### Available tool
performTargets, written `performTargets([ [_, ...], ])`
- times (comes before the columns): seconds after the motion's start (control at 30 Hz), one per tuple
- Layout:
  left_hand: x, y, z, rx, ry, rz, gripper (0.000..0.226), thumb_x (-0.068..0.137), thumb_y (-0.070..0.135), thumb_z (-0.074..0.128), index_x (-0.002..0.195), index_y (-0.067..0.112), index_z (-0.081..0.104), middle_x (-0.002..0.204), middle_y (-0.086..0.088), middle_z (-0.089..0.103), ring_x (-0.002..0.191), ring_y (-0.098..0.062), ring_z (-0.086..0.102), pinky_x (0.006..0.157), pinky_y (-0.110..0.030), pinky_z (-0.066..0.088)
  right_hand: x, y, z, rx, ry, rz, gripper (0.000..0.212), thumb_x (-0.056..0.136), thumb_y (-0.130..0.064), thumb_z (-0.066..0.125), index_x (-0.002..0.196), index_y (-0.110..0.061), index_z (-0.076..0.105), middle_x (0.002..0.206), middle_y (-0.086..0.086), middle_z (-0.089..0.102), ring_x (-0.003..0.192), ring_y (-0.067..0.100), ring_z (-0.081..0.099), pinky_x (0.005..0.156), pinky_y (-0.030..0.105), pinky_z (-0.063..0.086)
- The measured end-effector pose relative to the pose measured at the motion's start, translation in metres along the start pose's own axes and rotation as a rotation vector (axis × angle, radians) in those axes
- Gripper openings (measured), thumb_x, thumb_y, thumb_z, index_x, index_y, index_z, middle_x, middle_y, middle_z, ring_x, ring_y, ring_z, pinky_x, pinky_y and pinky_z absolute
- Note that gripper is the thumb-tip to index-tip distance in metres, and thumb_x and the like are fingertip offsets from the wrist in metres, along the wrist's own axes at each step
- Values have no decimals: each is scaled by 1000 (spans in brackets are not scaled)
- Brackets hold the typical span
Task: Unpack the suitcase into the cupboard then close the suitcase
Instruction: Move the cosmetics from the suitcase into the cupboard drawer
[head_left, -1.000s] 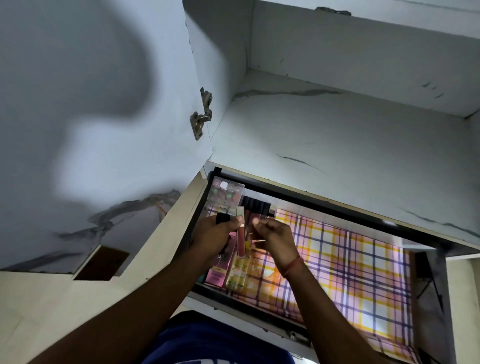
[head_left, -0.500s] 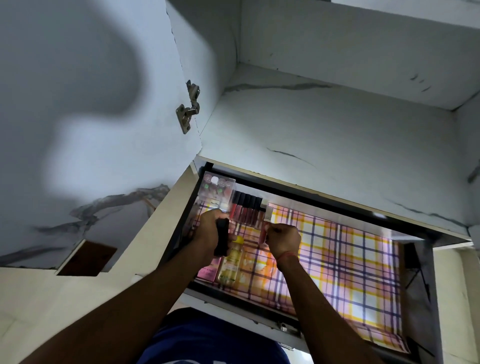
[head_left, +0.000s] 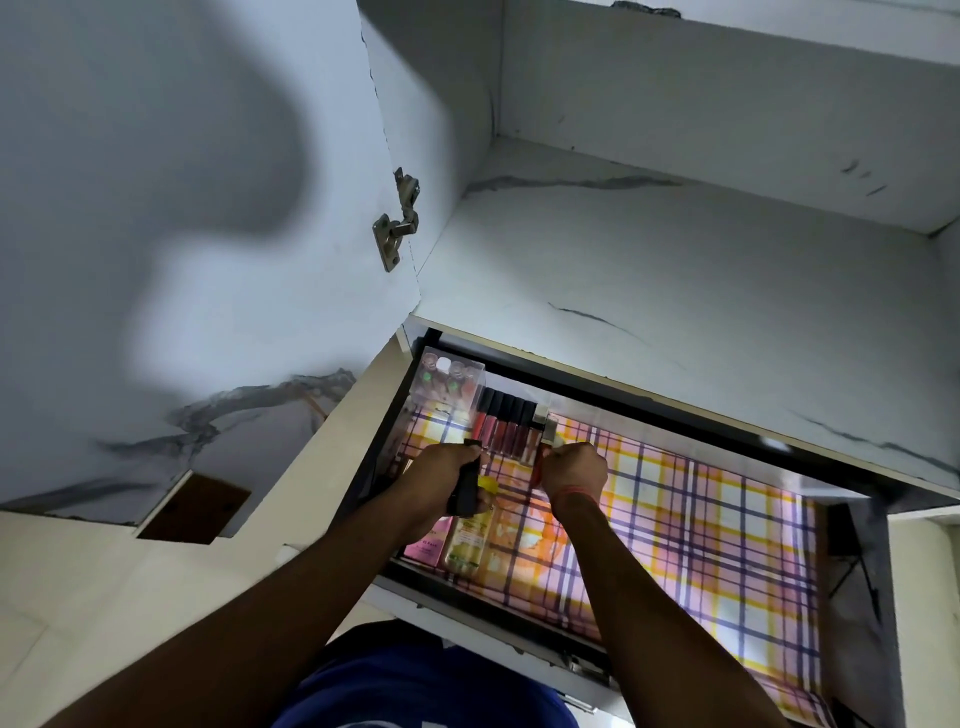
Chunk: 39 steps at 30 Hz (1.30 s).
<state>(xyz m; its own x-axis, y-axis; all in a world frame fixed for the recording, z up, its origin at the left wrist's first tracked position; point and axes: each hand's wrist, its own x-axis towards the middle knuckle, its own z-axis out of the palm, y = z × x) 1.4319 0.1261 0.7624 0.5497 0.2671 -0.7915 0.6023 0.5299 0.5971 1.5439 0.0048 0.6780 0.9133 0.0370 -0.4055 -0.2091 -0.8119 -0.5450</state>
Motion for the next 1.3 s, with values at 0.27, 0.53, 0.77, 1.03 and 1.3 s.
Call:
performTargets([
  [0.27, 0, -2, 0, 131, 34, 106, 13, 94, 19, 60, 97, 6, 63, 100, -17, 67, 92, -29, 66, 75, -34, 56, 12, 1, -3, 8, -33, -52, 25, 89, -18, 60, 72, -5, 74, 64, 8, 66, 69, 25, 63, 65, 20, 38],
  [0.53, 21, -3, 7, 192, 108, 117, 32, 85, 22, 72, 107, 0, 68, 103, -14, 72, 101, -31, 67, 85, -41, 54, -22, 1, -28, 589, -351, -34, 23, 90, -9, 60, 70, -7, 72, 65, 9, 66, 62, 19, 61, 59, 26, 50],
  [0.77, 42, -7, 30, 162, 116, 131, 14, 84, 14, 74, 74, 6, 68, 66, -9, 67, 56, -18, 65, 53, -23, 52, -47, 8, -32, 726, -457, -79, 9, 85, 6, 66, 93, 2, 66, 84, 13, 67, 74, 22, 65, 64, 28, 57],
  [1.03, 49, 9, 52, 280, 100, -139, 46, 93, 35, 49, 111, -6, 60, 108, -22, 65, 95, -38, 64, 77, -36, 53, -5, 33, -23, 586, -216, 98, 7, 82, -2, 70, 84, -8, 71, 90, 12, 72, 86, 27, 68, 79, 40, 58],
  [1.3, 69, 14, 67, 702, 11, -35, 54, 101, 41, 32, 82, 1, 63, 80, -13, 62, 62, -23, 56, 59, -31, 48, 24, 35, -15, 226, -12, 31, 16, 85, -18, 70, 96, -8, 75, 100, 9, 73, 97, 26, 65, 86, 31, 50],
])
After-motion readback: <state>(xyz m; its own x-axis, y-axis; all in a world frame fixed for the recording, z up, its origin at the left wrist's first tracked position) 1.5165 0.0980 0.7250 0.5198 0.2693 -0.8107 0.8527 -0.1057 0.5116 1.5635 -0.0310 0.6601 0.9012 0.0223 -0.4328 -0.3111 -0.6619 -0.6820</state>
